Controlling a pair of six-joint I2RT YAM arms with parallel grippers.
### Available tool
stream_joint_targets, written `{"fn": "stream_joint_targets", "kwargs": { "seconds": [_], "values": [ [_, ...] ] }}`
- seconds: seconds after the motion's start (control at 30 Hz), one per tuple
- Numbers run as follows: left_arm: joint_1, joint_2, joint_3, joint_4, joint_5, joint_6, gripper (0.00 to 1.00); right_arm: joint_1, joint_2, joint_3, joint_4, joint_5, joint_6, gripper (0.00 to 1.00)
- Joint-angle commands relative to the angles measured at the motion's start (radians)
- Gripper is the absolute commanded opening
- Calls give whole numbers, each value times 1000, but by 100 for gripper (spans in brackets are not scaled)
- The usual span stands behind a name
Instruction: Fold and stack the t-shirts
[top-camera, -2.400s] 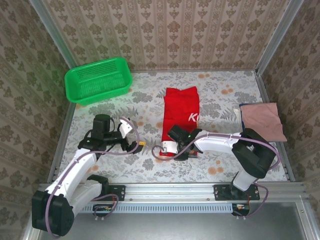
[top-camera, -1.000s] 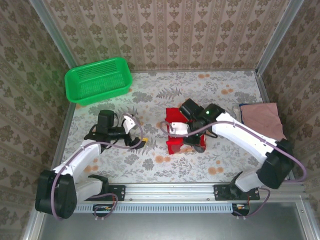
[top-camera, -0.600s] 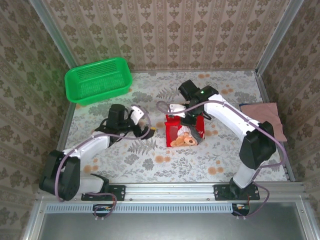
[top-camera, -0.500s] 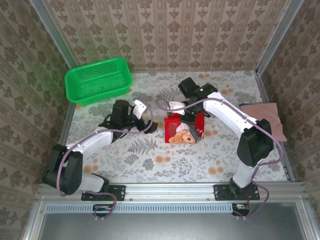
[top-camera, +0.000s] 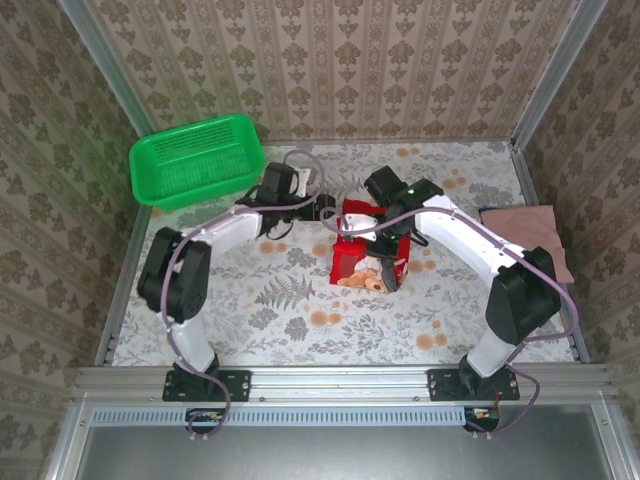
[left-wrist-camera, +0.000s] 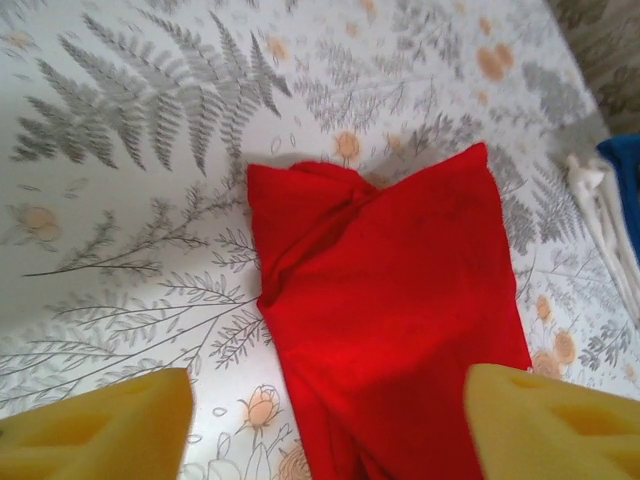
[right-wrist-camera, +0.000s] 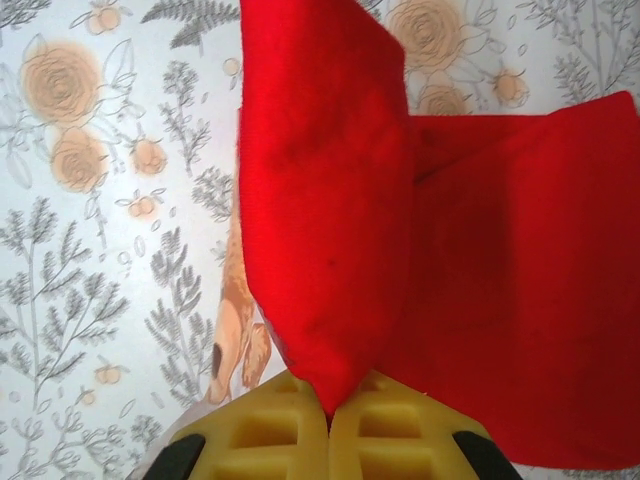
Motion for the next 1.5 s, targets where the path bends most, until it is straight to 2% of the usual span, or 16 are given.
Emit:
{"fn": "stream_joint_targets", "kwargs": {
  "seconds": [0.0, 0.07, 0.33, 0.4, 0.8, 1.0, 1.47],
  "values": [
    [-32, 86, 115, -120, 56, -33, 65, -3, -73, -52, 3, -27, 31, 0],
    [-49, 153, 183, -172, 55, -40, 59, -4, -105, -85, 4, -23, 52, 0],
    [-77, 324, 359, -334, -11, -107, 49, -13, -195, -172, 8, -9, 91, 0],
    [-78, 358, 394, -361, 2, -126, 42, -18, -202, -177, 11, -9, 94, 0],
    [-80, 501, 566, -621, 30, -137, 10, -54, -189, -160, 54, -2, 82, 0],
    [-52, 526, 542, -666, 94, -160, 0, -94, -110, -62, 101, 3, 53, 0],
    [-36, 589, 593, -714, 139, -161, 0, -157, 214, 228, 231, 29, 20, 0]
  ]
}}
